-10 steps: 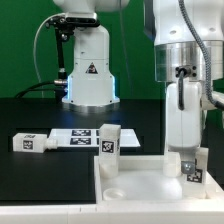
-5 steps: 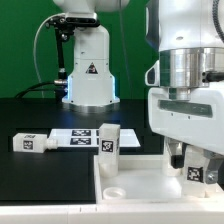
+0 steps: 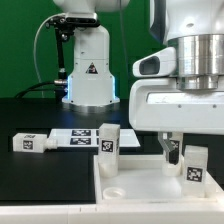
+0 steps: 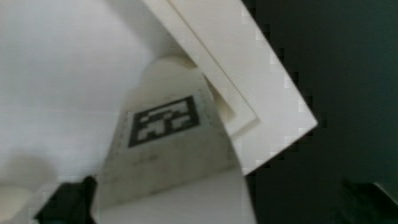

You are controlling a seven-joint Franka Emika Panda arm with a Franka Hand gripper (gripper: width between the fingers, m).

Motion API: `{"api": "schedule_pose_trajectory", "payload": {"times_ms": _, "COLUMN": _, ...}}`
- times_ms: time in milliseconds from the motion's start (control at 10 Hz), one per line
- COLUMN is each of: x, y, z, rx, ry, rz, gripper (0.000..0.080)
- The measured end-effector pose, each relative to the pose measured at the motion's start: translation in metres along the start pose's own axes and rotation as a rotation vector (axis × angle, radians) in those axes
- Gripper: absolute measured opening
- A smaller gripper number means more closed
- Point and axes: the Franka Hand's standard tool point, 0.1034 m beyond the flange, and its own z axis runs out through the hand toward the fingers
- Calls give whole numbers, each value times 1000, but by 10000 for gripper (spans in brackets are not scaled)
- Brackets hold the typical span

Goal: Assemble square table

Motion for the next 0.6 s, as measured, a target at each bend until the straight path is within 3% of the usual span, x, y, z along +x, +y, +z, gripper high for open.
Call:
{"api": "schedule_pose_trajectory", "payload": {"times_ms": 500, "x": 3, "y": 3, "z": 1, "rx": -12, "ry": 6, "rz": -151, "gripper": 621}}
{"api": "schedule_pose_trajectory", "payload": {"times_ms": 600, "x": 3, "y": 3, "z": 1, "rx": -12, "ry": 6, "rz": -143, "gripper": 443}}
